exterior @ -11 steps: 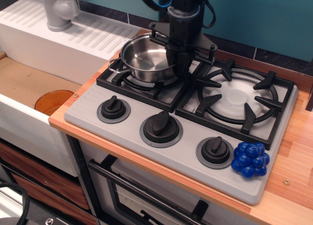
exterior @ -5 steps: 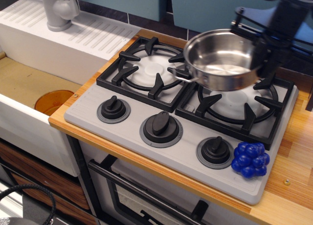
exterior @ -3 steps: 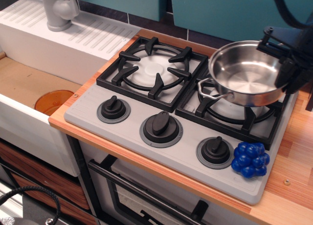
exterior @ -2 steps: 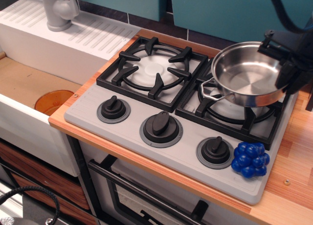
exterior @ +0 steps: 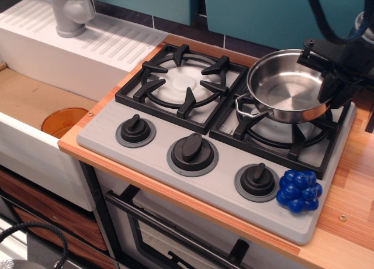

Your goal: Put pot or pan on stove and put blueberry in pot or pan

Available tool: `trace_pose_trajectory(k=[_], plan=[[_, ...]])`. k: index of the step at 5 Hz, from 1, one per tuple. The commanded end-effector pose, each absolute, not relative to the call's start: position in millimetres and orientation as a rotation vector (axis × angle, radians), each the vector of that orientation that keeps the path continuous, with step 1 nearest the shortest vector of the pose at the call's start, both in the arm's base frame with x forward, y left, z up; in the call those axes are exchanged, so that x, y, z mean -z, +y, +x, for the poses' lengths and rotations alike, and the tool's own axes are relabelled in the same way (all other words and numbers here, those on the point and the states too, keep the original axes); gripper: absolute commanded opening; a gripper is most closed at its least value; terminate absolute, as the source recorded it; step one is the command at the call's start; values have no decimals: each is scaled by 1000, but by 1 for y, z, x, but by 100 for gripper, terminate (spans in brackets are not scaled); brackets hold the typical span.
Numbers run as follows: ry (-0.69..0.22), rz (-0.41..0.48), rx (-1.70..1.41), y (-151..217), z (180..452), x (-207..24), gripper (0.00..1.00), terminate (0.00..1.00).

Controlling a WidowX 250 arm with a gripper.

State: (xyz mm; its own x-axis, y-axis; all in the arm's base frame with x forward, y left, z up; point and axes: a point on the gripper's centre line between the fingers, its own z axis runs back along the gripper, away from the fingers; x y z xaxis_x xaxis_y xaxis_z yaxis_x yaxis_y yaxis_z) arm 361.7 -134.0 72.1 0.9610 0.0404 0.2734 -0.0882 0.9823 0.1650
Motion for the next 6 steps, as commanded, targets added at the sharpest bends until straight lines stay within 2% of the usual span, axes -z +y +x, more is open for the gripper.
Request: trace_pose_trajectory(k=[1, 3, 6], plan=[[-265, 160, -61, -135, 364, -107, 100, 0], [-181, 153, -22, -136, 345, -134, 100, 0], [-181, 153, -22, -136, 345, -134, 100, 0]])
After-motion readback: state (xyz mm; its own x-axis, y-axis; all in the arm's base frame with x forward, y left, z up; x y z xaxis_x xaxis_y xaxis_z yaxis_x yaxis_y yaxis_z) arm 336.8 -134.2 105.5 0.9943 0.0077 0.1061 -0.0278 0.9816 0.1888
